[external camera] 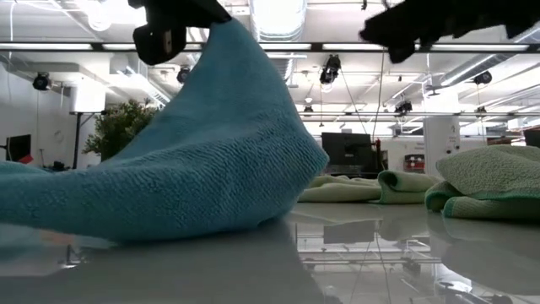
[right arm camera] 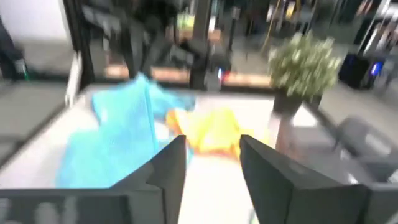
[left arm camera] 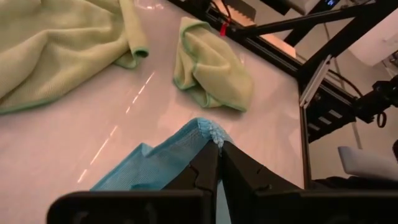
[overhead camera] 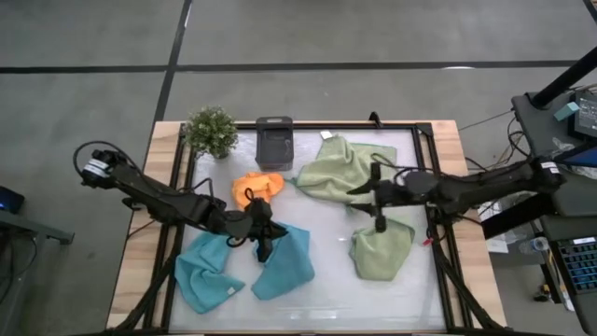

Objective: Fold microfiber towels
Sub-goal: Fold the right blue towel

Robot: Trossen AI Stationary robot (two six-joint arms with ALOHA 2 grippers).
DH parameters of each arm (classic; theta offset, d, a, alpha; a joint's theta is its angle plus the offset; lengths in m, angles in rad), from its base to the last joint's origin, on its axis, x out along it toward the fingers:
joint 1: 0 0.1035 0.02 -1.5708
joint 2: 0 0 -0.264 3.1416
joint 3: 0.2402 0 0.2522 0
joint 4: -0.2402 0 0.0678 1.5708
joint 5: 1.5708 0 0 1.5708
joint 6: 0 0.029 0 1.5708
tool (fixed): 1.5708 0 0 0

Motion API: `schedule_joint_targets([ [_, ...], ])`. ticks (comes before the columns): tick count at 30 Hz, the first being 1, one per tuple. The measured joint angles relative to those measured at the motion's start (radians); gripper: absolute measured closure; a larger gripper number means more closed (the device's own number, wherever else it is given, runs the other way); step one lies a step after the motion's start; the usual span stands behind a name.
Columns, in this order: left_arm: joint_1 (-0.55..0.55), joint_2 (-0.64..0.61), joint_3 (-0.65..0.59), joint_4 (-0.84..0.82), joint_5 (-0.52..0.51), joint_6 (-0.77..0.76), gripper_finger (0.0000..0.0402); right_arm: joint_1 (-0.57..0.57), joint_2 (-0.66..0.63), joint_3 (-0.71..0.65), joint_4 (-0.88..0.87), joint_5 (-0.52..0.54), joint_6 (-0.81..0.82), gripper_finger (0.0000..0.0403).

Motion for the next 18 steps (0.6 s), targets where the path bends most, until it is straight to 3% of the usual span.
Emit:
schedule_joint_targets([
  [8,0.000,0.013,-0.003,0.001,0.000,-0.003,0.0400,-0.001,0.243,0.160,-0.030,-0.121,-0.008,0.0208],
  [18,-0.004,0.013,-0.005,0.000,0.021,-0.048,0.0400,-0.002,0.512,0.366,-0.031,-0.317,-0.050,0.0202],
])
